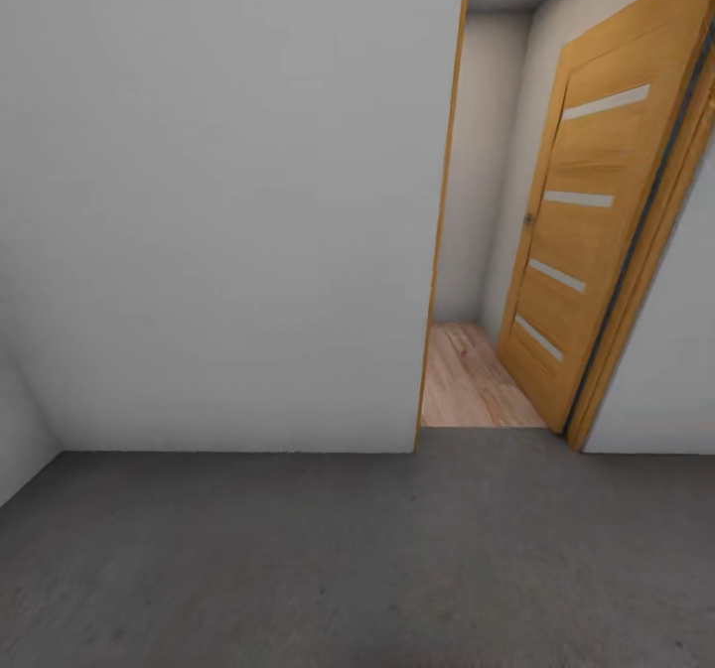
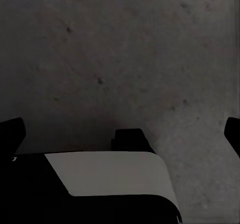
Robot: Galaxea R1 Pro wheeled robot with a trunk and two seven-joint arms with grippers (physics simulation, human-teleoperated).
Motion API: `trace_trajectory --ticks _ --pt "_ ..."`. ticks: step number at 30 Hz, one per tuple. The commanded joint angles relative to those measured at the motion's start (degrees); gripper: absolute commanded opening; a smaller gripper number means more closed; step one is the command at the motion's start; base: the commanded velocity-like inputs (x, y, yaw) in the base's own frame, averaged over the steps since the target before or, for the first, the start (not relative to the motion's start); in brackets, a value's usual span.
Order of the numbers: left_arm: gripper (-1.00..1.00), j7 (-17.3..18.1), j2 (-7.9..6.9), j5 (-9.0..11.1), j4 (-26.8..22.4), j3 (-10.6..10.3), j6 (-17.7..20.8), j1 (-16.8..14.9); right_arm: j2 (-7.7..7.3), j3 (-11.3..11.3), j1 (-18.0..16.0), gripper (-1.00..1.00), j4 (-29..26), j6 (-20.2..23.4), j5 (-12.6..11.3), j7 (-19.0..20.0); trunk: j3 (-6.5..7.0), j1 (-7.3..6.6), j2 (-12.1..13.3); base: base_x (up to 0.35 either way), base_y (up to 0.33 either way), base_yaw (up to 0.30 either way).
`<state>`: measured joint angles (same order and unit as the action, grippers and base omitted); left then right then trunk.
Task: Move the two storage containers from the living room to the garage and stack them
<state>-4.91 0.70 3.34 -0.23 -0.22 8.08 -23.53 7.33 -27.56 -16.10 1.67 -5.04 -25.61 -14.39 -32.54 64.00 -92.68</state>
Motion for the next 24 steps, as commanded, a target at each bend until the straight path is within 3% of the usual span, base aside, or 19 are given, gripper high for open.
trace_trajectory --ticks 1,24 --pt "1.0 -0.18 0.01 0.3 -0.03 -0.05 0.19 -0.02 0.02 -0.47 -0.07 1.0 0.18 -0.32 -0.59 -0.03 -0.05 -0.01 -0.03 0.0 0.0 -0.276" --pt "1.0 -0.1 0.45 0.53 -0.03 -0.05 0.39 -0.02 0.02 -0.47 -0.07 1.0 0.18 -0.19 -0.59 -0.03 -0.05 -0.01 -0.03 0.0 0.0 -0.275"
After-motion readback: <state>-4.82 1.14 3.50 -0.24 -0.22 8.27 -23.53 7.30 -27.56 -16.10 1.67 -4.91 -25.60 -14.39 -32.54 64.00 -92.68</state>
